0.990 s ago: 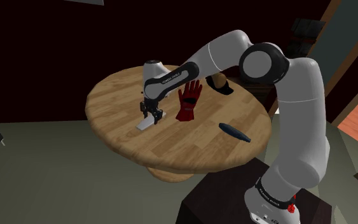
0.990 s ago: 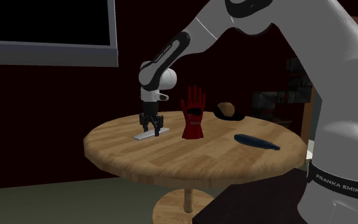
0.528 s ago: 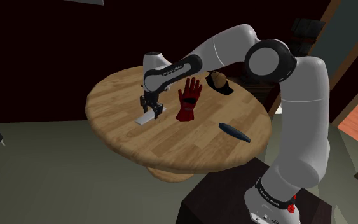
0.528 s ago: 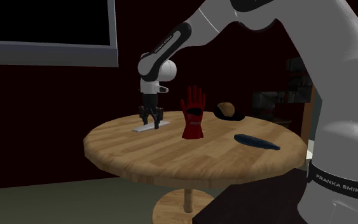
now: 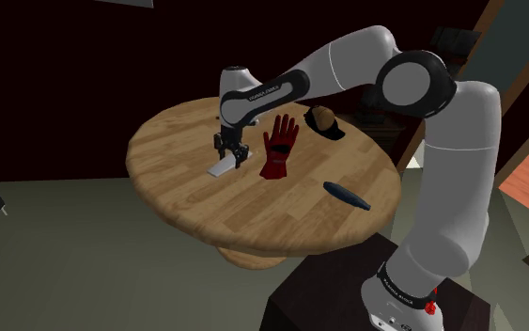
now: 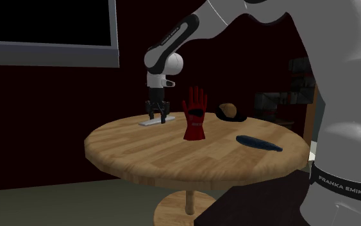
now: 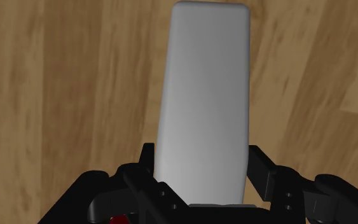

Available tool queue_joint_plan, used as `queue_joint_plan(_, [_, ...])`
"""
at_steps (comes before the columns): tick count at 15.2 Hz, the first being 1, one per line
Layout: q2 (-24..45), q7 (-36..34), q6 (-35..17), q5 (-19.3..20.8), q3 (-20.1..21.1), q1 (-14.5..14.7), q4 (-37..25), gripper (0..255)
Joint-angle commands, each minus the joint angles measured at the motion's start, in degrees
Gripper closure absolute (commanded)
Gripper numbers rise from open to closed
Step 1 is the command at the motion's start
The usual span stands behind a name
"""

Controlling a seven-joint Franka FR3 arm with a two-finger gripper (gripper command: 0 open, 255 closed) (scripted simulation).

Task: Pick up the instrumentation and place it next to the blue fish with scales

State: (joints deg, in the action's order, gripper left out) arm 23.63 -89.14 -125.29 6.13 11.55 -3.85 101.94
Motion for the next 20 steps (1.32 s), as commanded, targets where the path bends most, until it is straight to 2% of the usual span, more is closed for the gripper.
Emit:
queue_joint_plan(1, [-2.1,2.4,-1.1,-0.6,-0.4,-1.9,3.1,255])
queue_joint_plan(10, [-9.0,14.2,-4.6,-3.0,-3.3,-10.0,13.2,255])
queue_joint_plan(20, [-12.5,28.2,-6.1,-4.9,-7.9,-18.4,17.9,255])
